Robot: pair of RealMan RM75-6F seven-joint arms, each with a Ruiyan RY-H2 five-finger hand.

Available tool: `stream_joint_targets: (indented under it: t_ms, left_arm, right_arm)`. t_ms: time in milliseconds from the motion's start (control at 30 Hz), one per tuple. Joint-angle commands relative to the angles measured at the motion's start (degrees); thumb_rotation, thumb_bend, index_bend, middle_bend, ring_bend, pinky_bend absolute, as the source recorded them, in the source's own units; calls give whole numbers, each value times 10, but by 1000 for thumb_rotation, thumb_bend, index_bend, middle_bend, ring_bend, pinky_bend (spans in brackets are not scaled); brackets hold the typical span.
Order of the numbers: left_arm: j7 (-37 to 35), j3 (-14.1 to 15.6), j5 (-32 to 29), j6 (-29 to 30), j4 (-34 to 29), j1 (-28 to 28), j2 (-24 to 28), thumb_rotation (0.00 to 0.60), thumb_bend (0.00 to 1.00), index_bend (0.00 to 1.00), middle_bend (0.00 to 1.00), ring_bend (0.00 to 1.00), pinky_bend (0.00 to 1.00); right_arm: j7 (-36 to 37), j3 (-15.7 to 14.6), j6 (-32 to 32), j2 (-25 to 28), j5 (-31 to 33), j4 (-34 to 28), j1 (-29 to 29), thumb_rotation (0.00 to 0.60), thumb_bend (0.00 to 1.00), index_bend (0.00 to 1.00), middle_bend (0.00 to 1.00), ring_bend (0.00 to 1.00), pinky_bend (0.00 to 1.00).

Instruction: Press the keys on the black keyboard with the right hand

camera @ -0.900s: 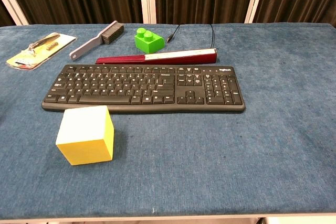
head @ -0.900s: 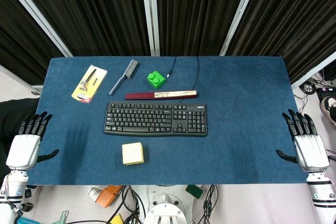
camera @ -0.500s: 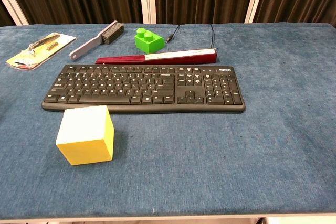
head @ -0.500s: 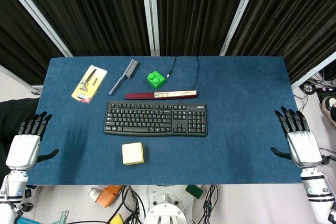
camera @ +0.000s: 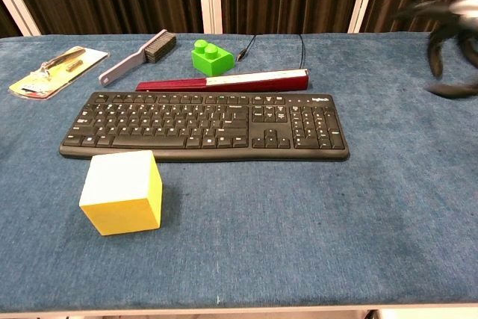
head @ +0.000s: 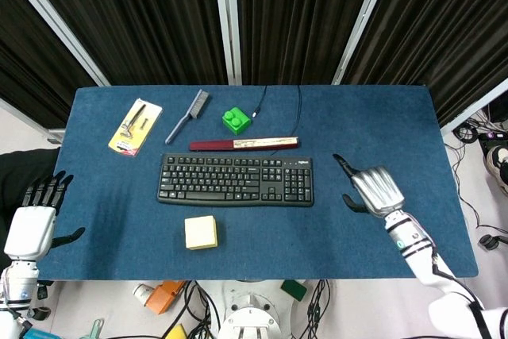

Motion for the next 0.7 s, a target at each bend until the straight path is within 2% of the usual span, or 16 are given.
stream_joint_targets:
  t_ms: [33,167,267,367,500,700]
  left_arm:
    - [-4,0,-2,0,5,2,-1,600,94,29,0,0,0]
    - [-9,1,-5,-2,13,3,-3,600,94,29,0,0,0]
    - [-12,1,-7,-4,18,4,-5,600,94,29,0,0,0]
    - [-14,1,-8,-5,22,5,-8,600,94,29,0,0,0]
    - [-16,2,-12,-8,28,5,-11,600,94,29,0,0,0]
    - [-20,1,-16,-10,36,7,-14,600,94,29,0,0,0]
  right_arm:
    - [-75,32,-92,-64,135,11,105,241,994,147,867,1000,1000]
    - [-117,30,-126,-101,238,32,173,98,1000,194,907,1000,1000]
    - [-139,23,-151,-121,338,54,234,52,1000,203,916,1000,1000]
    - [-152,11,-163,-138,413,74,286,44,1000,203,916,1000,1000]
    - [-158,-4,-166,-165,483,108,340,43,1000,203,916,1000,1000]
    - [-143,-24,-184,-192,536,151,391,43,1000,203,916,1000,1000]
